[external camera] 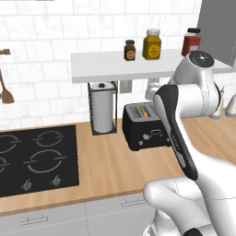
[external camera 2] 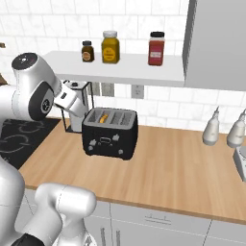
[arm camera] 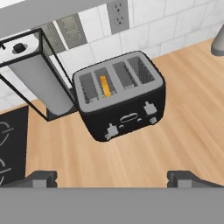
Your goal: Start the toaster. Once the lever pops up, take the bread to the plate on the dining counter.
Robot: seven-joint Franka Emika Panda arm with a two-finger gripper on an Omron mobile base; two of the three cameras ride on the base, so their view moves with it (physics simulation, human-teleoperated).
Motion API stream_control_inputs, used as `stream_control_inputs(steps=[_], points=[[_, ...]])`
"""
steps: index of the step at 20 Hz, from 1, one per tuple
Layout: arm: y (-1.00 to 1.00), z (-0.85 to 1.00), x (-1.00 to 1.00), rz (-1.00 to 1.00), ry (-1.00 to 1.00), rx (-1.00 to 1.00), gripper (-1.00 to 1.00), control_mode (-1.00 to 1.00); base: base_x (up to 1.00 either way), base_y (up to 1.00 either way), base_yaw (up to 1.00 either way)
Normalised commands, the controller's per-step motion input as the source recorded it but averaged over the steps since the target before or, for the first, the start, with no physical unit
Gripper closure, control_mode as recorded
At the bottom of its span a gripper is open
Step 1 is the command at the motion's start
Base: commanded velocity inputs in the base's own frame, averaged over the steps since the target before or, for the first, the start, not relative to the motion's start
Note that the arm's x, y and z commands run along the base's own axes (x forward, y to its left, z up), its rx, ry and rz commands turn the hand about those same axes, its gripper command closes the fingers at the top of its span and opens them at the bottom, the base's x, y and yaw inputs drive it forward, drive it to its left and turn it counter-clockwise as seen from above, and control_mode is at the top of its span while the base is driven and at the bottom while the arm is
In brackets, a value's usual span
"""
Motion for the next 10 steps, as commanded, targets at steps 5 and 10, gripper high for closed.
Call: stream_control_inputs(steps=[5, 10], points=[[0.00, 0.00, 0.00, 0.00, 0.00, 0.00, -1.00, -1.00, 0.00, 0.00, 0.00], [0.00, 0.00, 0.00, 0.00, 0.00, 0.00, -1.00, -1.00, 0.00, 0.00, 0.00]])
